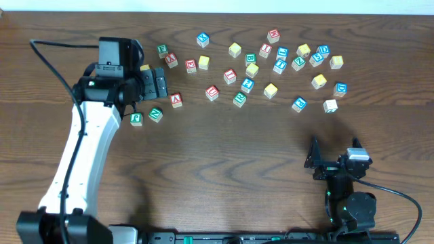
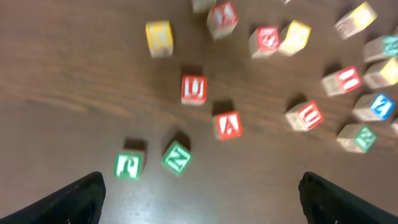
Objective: Spell out AI2
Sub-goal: 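Move the left gripper forward over the red-lettered A block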
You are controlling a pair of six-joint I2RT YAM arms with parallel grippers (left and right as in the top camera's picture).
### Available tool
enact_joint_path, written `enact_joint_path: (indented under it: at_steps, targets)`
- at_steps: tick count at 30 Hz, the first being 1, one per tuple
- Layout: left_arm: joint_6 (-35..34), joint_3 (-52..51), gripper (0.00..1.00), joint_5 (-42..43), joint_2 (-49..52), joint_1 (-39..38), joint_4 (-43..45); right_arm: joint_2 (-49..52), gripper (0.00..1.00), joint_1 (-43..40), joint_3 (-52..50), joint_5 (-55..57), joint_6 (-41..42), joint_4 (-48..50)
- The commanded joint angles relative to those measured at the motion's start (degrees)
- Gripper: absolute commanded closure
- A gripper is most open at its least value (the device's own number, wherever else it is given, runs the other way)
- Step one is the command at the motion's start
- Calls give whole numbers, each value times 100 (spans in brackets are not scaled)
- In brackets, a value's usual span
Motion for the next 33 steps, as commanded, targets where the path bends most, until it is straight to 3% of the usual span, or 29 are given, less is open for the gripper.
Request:
enact_joint_path:
  at_steps: [1,7,14,20,33]
  targets:
    - [-258,393,2,76,369,22,-334,-31,1,-59,-7,4,-11,-26]
    - [-289,1381,2,79,1139,9,-1117,-31,1,-59,-7,4,-11,-26]
    - [-684,1991,2,94,1488,-297,-1294,-31,1,-59,-7,4,-11,-26]
    - [-1132,2048,2,-111,1517,-649,-1272,-31,1,-59,-7,4,-11,-26]
    - [-1307,2046,2,-350,1814,-1075,-1276,-31,1,-59,-7,4,-11,-26]
